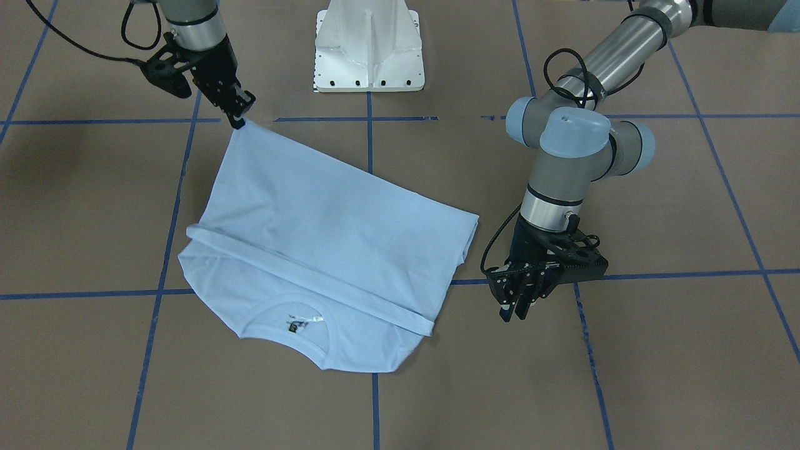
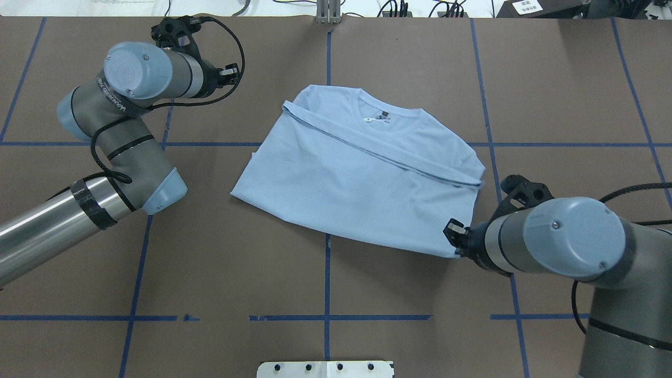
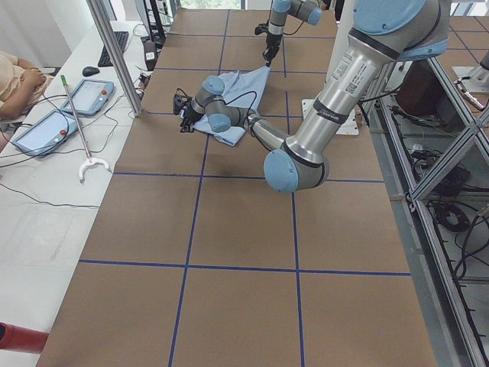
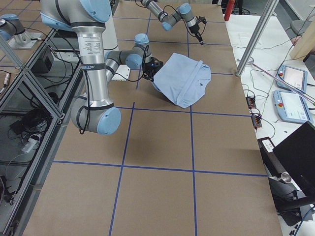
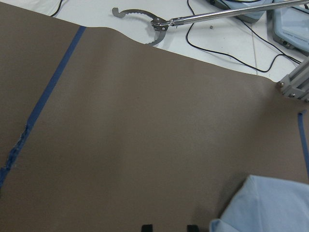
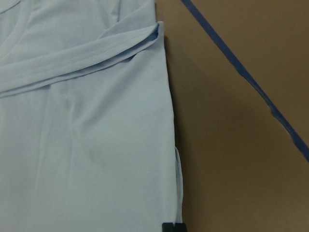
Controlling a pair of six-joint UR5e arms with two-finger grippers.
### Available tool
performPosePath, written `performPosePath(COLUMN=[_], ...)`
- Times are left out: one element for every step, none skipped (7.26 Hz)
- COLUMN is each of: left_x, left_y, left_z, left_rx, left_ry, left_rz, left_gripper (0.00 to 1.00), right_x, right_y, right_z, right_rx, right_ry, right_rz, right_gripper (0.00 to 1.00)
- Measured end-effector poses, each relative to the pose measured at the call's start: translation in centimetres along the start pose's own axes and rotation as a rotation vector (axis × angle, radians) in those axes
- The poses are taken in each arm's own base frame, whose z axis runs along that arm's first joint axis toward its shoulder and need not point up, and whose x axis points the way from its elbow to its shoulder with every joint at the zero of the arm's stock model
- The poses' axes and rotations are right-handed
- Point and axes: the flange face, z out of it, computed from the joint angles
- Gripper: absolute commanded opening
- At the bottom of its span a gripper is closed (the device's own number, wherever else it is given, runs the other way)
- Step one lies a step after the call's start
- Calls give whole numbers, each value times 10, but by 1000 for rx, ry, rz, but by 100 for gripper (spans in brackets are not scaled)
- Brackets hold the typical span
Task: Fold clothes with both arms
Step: 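Drag the shirt corner toward the robot with the right gripper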
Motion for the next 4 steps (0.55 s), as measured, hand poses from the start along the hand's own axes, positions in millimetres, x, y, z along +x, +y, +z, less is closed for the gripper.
performPosePath(left_x=[3, 6, 7, 7], left_y=[4, 7, 12, 23], left_z=[-5, -14, -25, -38], left_rx=[-28, -54, -78, -106], left_ry=[19, 39, 60, 81], left_rz=[-19, -35, -56, -86], left_gripper=[36, 36, 39, 39], right_x=[23, 39, 46, 43], right_y=[38, 67, 80, 76], right_z=[-10, -11, -13, -22], right_rx=[-84, -135, -154, -152], right_ry=[65, 110, 124, 106], right_rz=[-41, -76, -83, -69], right_gripper=[100, 100, 100, 100])
